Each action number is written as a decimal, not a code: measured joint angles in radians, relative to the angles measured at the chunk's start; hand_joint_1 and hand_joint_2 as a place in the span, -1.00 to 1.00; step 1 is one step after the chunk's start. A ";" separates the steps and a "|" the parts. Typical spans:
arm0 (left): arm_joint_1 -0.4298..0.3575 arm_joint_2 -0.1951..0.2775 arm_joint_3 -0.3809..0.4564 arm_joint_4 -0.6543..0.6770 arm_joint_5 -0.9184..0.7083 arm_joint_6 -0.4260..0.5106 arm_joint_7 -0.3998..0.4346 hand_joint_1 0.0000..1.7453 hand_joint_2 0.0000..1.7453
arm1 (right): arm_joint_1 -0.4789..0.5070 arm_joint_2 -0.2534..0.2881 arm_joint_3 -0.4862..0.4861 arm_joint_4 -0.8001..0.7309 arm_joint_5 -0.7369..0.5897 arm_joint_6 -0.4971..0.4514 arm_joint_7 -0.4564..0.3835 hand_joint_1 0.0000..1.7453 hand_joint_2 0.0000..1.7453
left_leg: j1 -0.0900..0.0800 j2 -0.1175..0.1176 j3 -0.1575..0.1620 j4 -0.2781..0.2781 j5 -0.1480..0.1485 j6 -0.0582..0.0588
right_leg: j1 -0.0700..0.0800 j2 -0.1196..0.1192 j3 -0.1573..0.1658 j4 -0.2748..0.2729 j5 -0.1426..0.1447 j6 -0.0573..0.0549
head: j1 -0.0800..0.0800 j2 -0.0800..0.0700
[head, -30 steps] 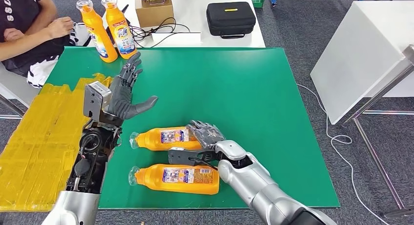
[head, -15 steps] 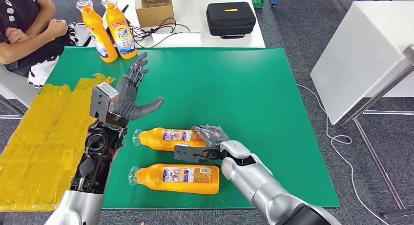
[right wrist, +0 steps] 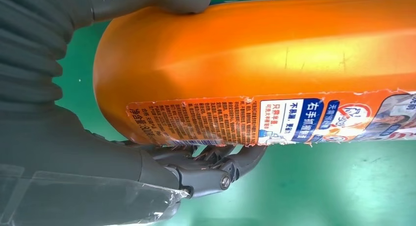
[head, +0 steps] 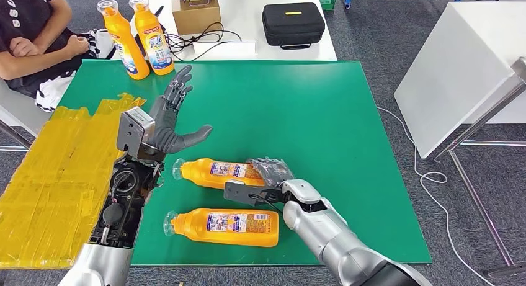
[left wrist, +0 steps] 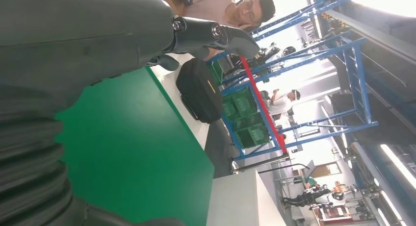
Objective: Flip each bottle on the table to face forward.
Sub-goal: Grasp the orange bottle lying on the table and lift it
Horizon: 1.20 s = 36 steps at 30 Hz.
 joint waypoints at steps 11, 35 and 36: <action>0.013 0.000 0.000 -0.022 -0.002 0.001 -0.002 -1.00 1.00 | 0.064 -0.010 -0.057 -0.124 -0.023 -0.131 -0.053 1.00 1.00 | 0.000 0.000 0.000 0.000 0.000 0.000 | 0.000 0.000 -0.001 0.000 0.000 0.000 | 0.000 0.000; 0.031 -0.002 0.035 -0.142 0.072 0.052 0.047 -1.00 1.00 | 0.255 -0.063 -0.273 -0.622 -0.107 -0.249 -0.101 1.00 1.00 | 0.000 0.000 -0.001 0.000 0.000 0.000 | 0.000 0.000 -0.001 0.000 0.000 0.000 | 0.000 0.000; 0.031 -0.003 0.035 -0.143 0.072 0.052 0.047 -1.00 1.00 | 0.256 -0.063 -0.276 -0.627 -0.107 -0.249 -0.101 1.00 1.00 | 0.000 0.000 -0.001 0.000 0.000 0.000 | 0.000 0.000 -0.001 0.000 0.000 0.000 | 0.000 0.000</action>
